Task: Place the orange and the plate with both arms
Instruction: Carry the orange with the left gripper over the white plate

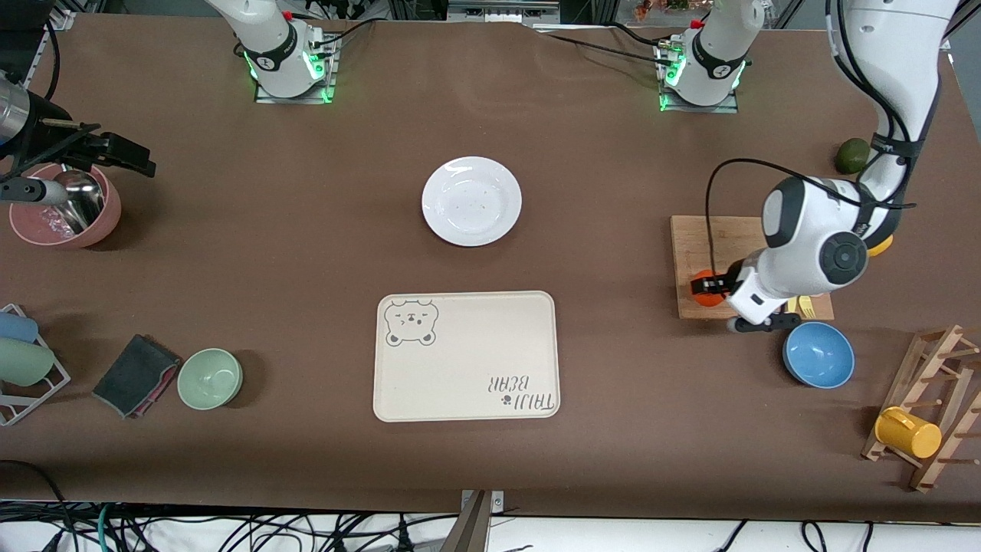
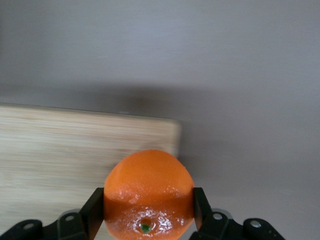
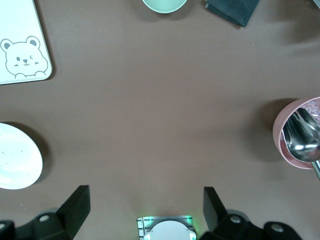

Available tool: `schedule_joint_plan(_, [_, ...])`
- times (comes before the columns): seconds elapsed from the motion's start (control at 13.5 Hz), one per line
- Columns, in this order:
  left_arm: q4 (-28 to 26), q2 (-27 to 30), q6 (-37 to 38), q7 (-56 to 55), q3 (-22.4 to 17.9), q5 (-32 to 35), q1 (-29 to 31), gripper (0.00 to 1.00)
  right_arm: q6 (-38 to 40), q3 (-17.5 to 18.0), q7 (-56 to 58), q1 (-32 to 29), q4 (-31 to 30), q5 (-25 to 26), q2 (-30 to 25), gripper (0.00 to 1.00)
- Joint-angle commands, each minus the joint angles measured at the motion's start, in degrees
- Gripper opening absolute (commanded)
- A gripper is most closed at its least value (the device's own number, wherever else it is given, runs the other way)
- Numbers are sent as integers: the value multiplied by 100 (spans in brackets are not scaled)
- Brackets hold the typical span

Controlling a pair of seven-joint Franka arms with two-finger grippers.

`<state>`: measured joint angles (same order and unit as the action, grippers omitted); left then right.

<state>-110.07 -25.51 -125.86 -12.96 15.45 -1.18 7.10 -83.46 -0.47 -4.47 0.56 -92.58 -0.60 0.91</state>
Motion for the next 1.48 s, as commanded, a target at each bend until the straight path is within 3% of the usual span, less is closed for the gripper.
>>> schedule_joint_plan(0.0, [108, 108, 158, -522, 606, -179, -24, 0, 76, -6, 60, -3, 29, -2, -21, 100])
schedule_joint_plan(0.15, [162, 90, 105, -1162, 1159, -172, -129, 0, 76, -6, 61, -3, 20, -10, -21, 100])
schedule_joint_plan(0.3, [293, 64, 88, -1821, 1407, -163, -549, 0, 84, -6, 61, -3, 20, -11, -21, 100])
schedule_joint_plan(0.67, [662, -190, -105, -3737, 1390, -102, -2297, 0, 84, -15, 69, -12, 20, -2, -21, 100])
schedule_joint_plan(0.96, [908, -725, -571, -4486, 1329, -84, -3072, 0, 84, -32, 96, -30, 20, -2, 14, 100])
schedule_joint_plan(1.34, [1286, -1262, -712, -4935, 697, 74, -3978, 0, 295, -23, 61, -30, 20, -11, 23, 100])
schedule_joint_plan(1.41, [1409, -1411, -764, -5014, 626, 83, -4066, 15, 295, -32, 61, -21, 20, -11, 23, 100])
